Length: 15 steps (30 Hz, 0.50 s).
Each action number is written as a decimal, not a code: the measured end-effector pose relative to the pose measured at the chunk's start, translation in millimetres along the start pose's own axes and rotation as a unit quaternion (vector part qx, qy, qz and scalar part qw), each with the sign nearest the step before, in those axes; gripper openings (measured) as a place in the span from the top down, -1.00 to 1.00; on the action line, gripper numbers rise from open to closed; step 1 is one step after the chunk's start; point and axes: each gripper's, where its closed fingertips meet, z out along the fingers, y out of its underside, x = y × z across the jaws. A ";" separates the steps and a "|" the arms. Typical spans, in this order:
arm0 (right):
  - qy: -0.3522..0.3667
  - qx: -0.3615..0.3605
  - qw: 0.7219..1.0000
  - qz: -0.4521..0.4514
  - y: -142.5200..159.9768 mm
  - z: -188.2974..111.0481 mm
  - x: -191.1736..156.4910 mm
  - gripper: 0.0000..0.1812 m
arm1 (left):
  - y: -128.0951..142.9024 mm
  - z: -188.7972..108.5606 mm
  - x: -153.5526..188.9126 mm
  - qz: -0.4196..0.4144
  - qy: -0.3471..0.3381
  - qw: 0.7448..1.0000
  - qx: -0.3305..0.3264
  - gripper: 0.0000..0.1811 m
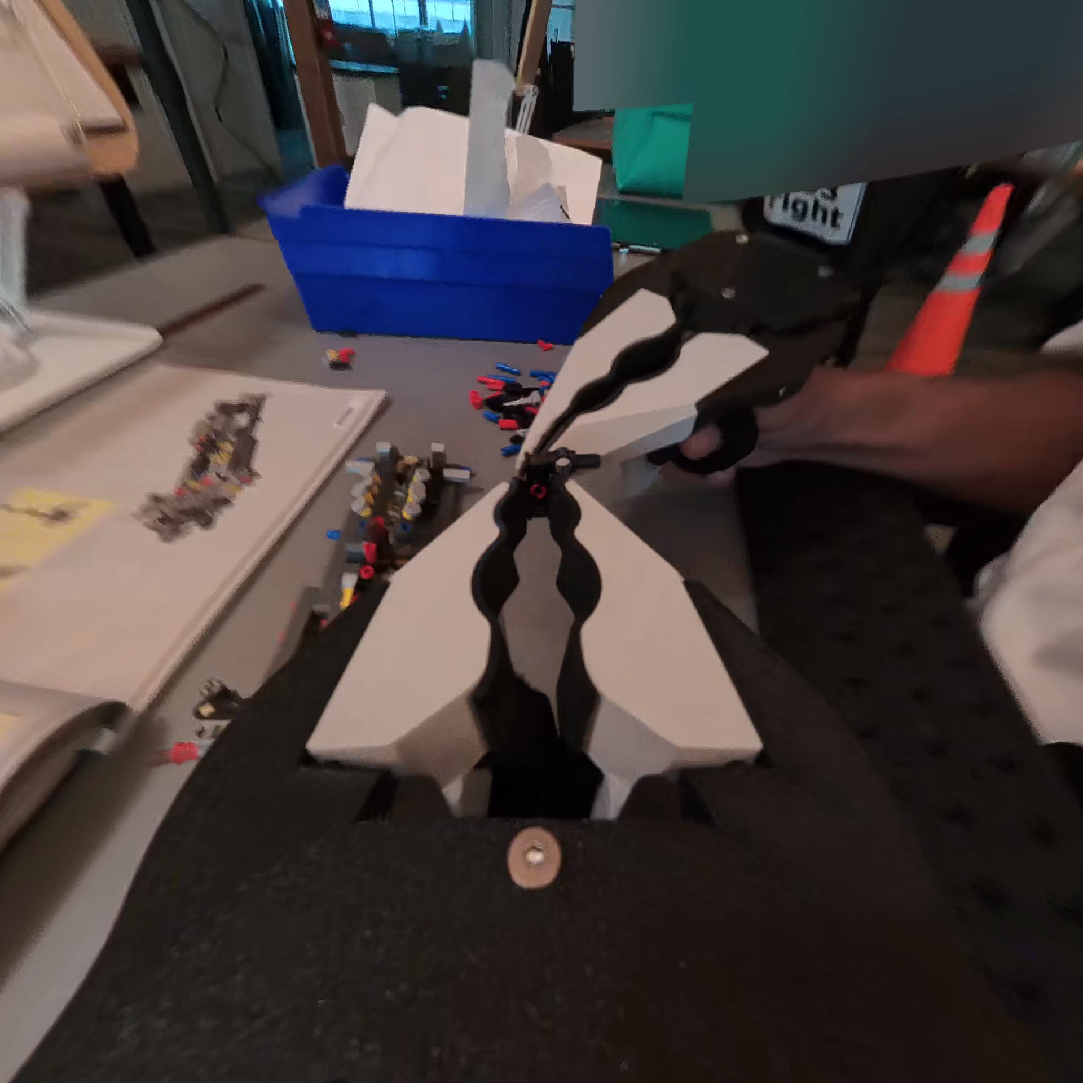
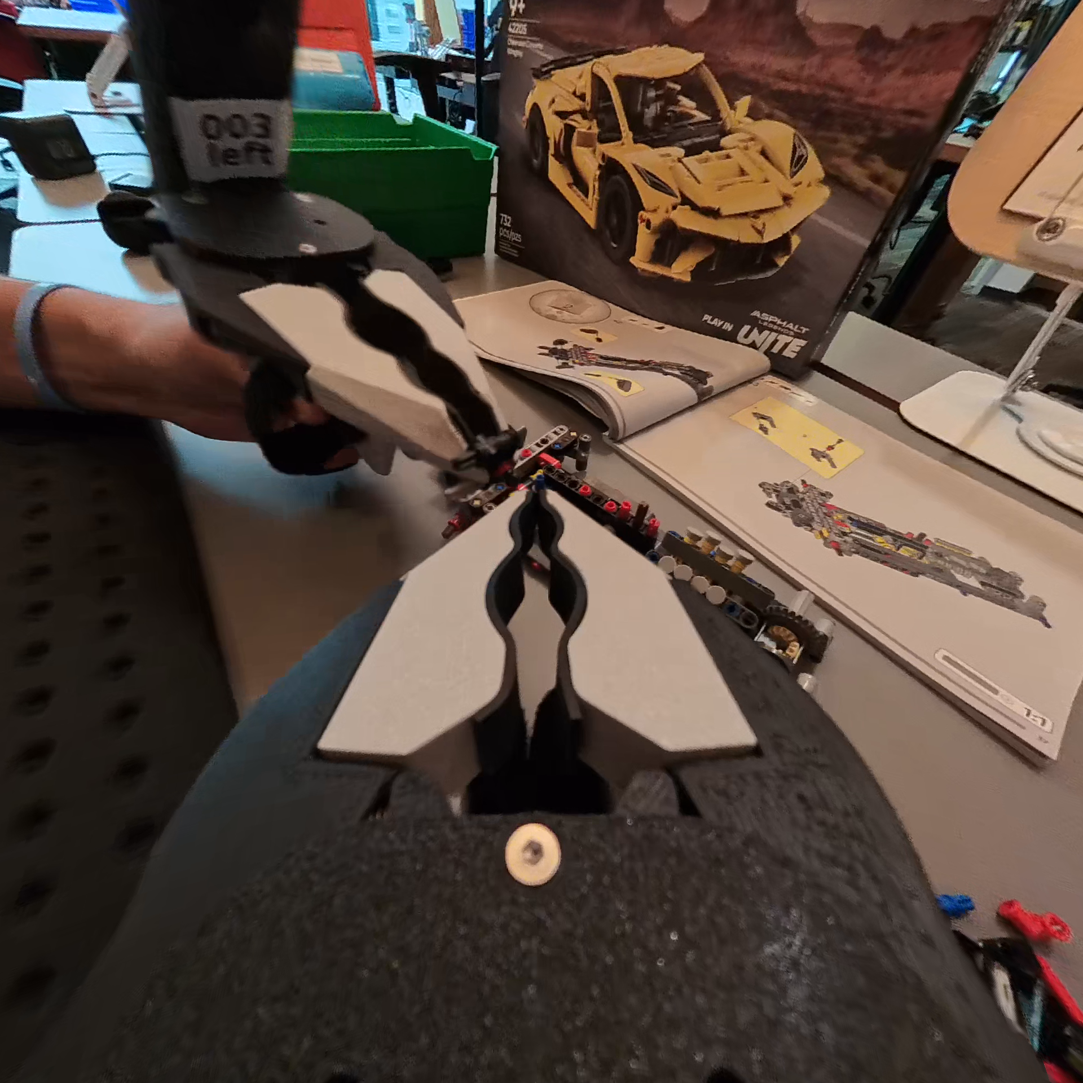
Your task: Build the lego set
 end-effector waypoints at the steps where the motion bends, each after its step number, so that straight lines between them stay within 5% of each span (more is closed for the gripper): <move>1: 0.005 0.003 1.000 -0.005 -1.8 -0.2 0.3 1.00 | -1.8 0.4 2.5 0.039 -0.013 0.999 0.003 0.93; 6: -0.016 0.001 1.000 0.014 -1.5 -0.6 -5.3 1.00 | -5.6 1.2 8.3 0.204 -0.071 0.976 0.006 0.94; 15: -0.020 -0.001 0.999 0.035 0.3 -2.5 -0.9 1.00 | 2.3 5.0 5.0 0.286 -0.101 0.953 -0.019 0.94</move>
